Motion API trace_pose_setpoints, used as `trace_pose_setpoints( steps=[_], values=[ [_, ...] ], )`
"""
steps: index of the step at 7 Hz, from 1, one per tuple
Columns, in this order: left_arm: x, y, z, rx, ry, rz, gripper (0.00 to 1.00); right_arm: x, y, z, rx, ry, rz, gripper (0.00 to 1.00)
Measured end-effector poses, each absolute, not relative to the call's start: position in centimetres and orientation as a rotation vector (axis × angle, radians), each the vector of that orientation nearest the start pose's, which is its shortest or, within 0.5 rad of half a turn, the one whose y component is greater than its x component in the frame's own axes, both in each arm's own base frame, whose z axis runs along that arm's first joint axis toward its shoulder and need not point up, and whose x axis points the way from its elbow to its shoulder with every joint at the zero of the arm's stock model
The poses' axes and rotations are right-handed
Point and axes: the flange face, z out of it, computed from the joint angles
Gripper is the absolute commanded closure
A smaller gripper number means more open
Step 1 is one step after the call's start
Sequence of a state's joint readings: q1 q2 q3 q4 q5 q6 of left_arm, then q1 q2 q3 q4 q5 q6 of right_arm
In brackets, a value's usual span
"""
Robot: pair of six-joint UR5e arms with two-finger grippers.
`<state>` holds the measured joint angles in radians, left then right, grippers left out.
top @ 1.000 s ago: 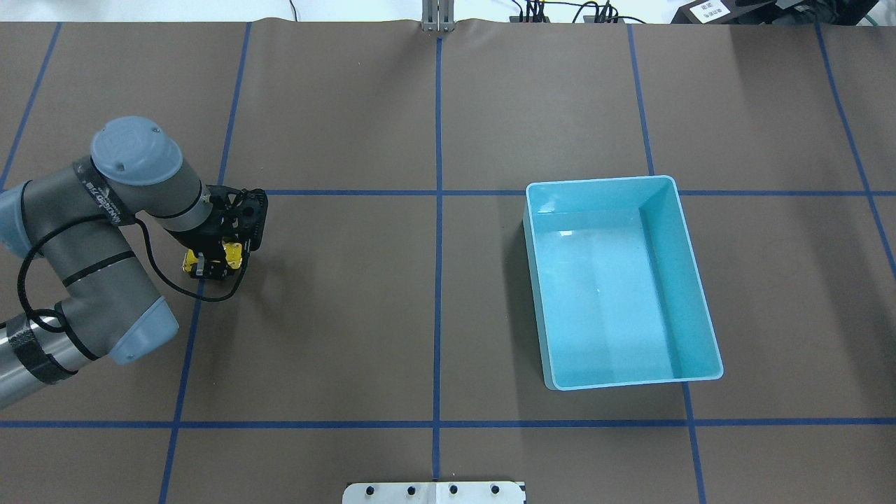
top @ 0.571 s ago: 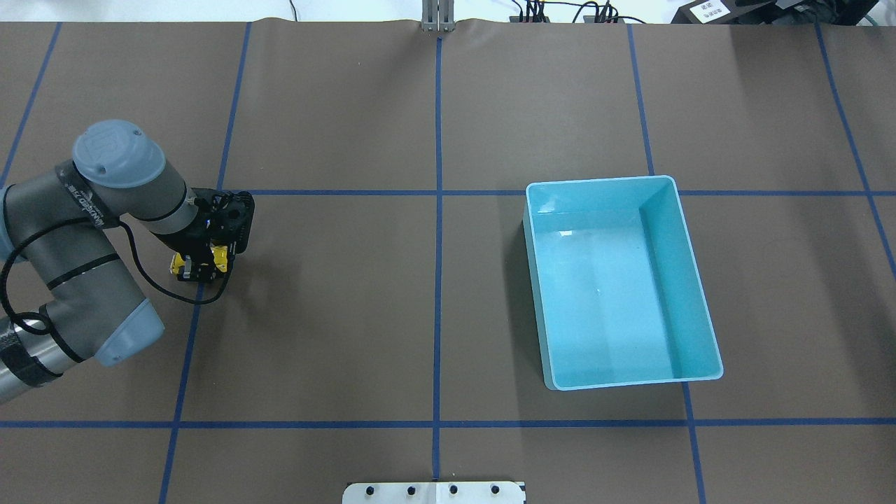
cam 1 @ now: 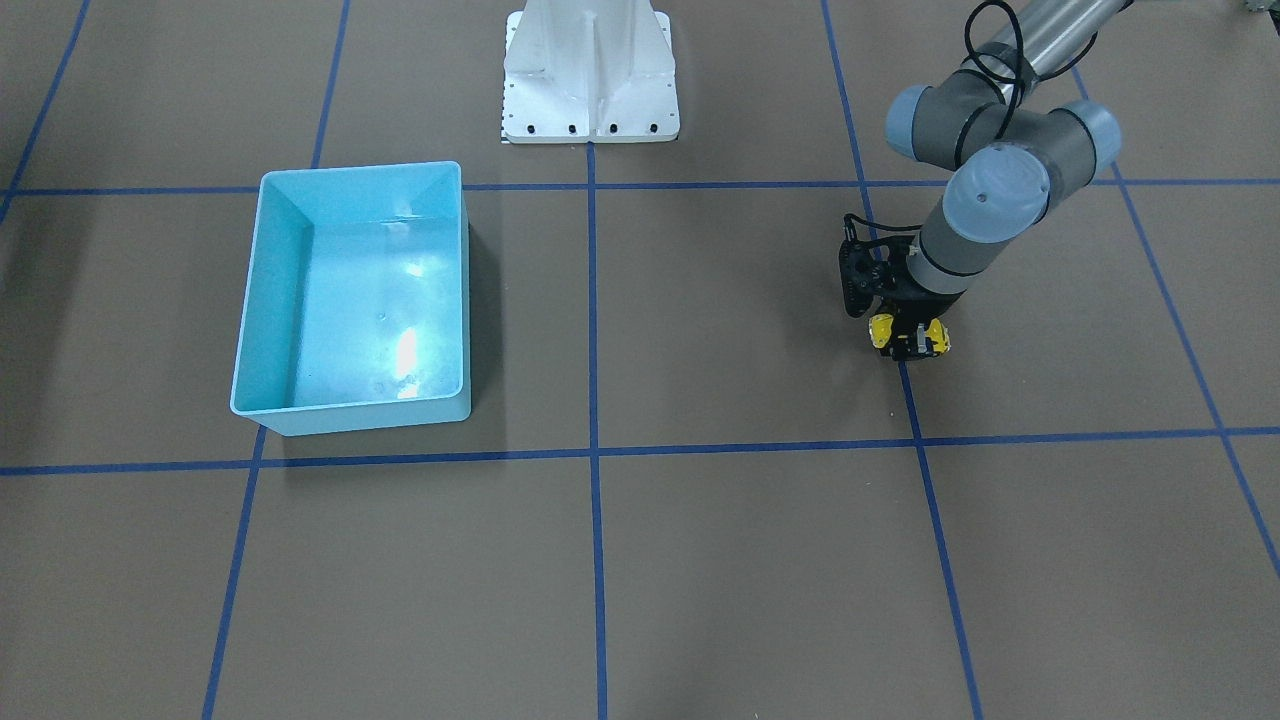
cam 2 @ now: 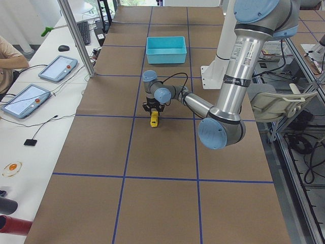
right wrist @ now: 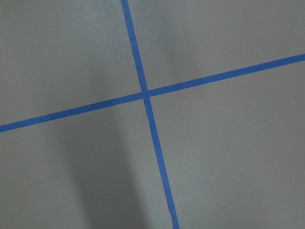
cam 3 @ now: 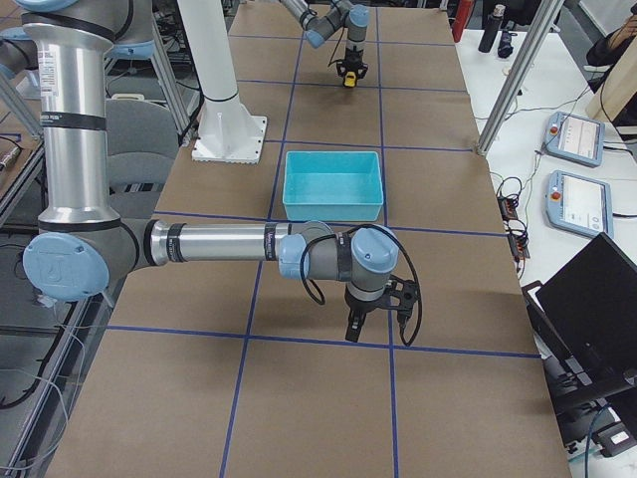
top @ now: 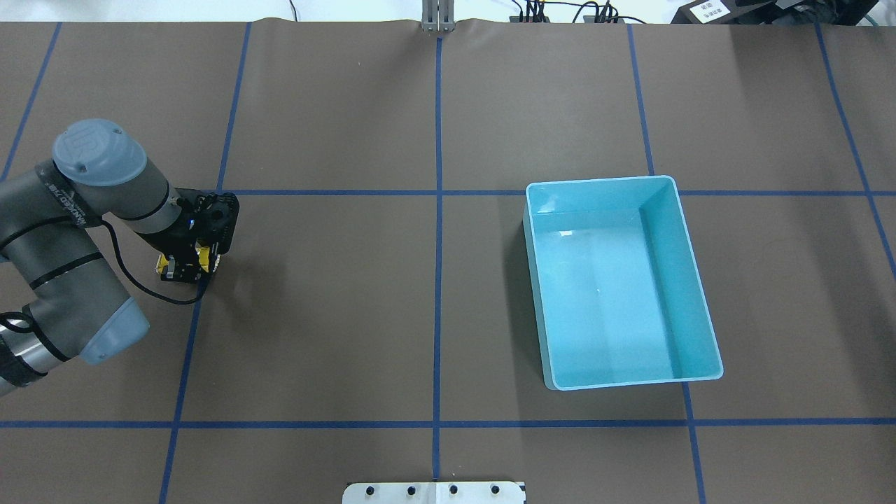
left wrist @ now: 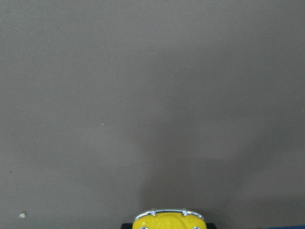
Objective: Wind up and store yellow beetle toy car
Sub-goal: 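Keep pulling the car back toward the robot with the left gripper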
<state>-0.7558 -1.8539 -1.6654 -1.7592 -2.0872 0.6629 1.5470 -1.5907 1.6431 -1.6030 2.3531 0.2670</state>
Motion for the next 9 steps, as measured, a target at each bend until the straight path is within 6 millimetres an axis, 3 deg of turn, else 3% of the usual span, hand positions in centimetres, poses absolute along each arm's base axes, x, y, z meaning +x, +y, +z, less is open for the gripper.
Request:
trace_pose_setpoints(
  steps=[9],
  values=[
    [35.7,-47.5,48.8,0.587,0.602,1.574,1.0,4.7,-48.6,63.7,-0.102,-0.776,0.217,0.0]
  ],
)
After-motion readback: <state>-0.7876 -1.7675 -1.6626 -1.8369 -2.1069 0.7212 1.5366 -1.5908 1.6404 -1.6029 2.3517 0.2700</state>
